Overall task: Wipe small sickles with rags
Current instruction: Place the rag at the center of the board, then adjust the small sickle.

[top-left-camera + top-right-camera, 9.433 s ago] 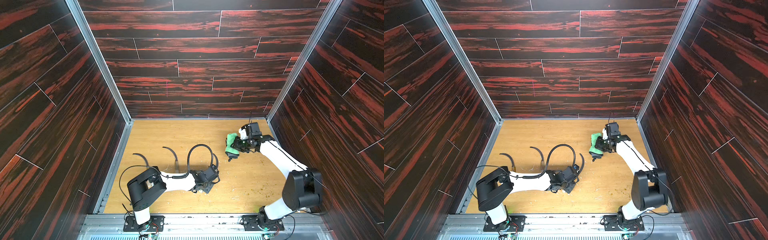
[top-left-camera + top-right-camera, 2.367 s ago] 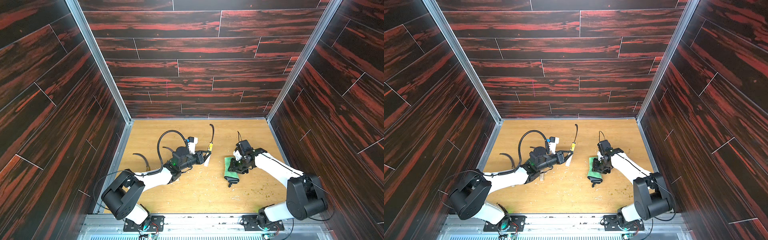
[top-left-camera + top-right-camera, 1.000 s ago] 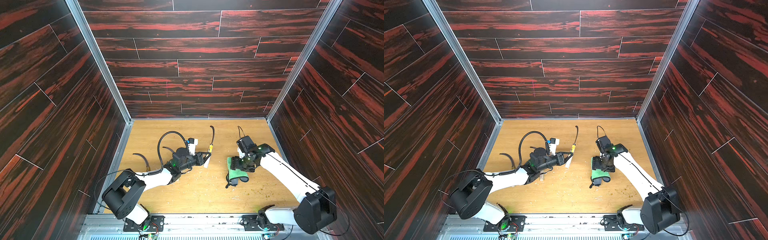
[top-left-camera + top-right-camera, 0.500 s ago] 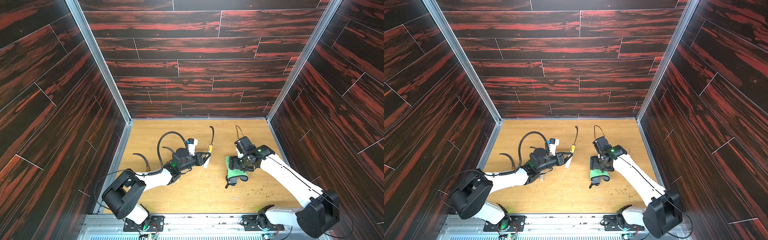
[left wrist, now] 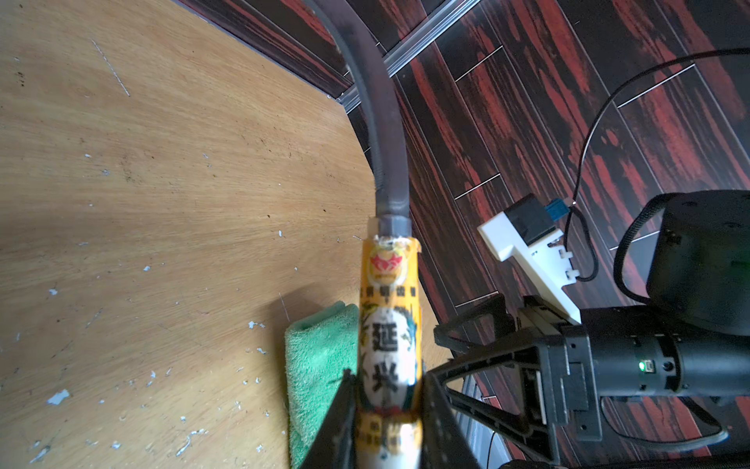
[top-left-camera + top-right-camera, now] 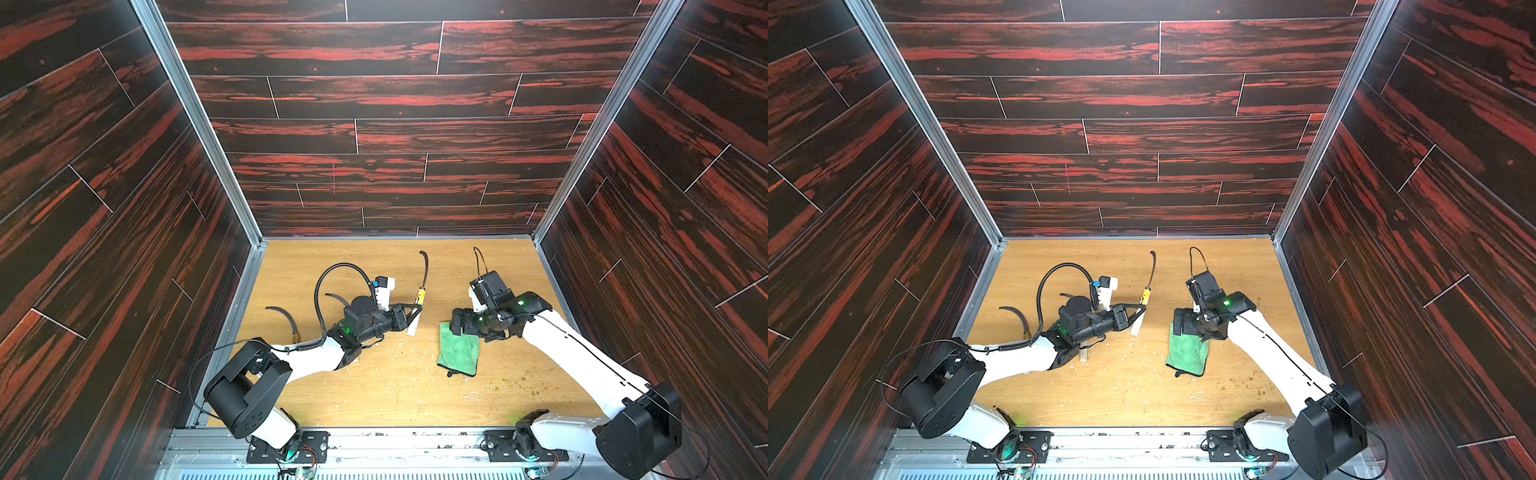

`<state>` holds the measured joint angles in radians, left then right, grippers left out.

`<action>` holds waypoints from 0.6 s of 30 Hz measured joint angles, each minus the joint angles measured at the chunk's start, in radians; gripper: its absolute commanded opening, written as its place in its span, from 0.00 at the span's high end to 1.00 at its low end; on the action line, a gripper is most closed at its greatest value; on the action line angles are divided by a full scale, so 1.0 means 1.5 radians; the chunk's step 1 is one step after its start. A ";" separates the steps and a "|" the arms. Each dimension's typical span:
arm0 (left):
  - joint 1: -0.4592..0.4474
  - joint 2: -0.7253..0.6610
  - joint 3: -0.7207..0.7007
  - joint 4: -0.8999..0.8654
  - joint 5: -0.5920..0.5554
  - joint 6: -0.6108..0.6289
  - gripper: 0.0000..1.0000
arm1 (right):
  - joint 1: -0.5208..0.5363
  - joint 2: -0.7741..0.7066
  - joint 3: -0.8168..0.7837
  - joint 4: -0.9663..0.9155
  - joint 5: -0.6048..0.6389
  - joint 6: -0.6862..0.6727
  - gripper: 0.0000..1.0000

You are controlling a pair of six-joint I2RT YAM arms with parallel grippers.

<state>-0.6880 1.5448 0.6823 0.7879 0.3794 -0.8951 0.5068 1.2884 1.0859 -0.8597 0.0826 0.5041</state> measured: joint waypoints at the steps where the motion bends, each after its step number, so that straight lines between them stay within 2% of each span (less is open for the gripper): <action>1: 0.000 0.000 0.000 0.002 0.003 -0.002 1.00 | 0.000 -0.003 -0.001 0.011 -0.008 0.000 0.11; 7: 0.000 0.007 -0.015 0.043 0.033 -0.022 1.00 | 0.000 -0.034 -0.006 0.114 -0.097 0.007 0.32; 11: 0.000 0.023 -0.028 0.082 0.051 -0.046 1.00 | 0.001 -0.033 -0.007 0.198 -0.163 0.021 0.40; 18: 0.000 0.044 -0.031 0.133 0.059 -0.081 1.00 | 0.002 -0.001 -0.009 0.300 -0.248 0.050 0.48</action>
<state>-0.6880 1.6112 0.6357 0.9874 0.4679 -1.0172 0.5091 1.2865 1.0729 -0.4091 -0.2890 0.5785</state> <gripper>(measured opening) 0.256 0.537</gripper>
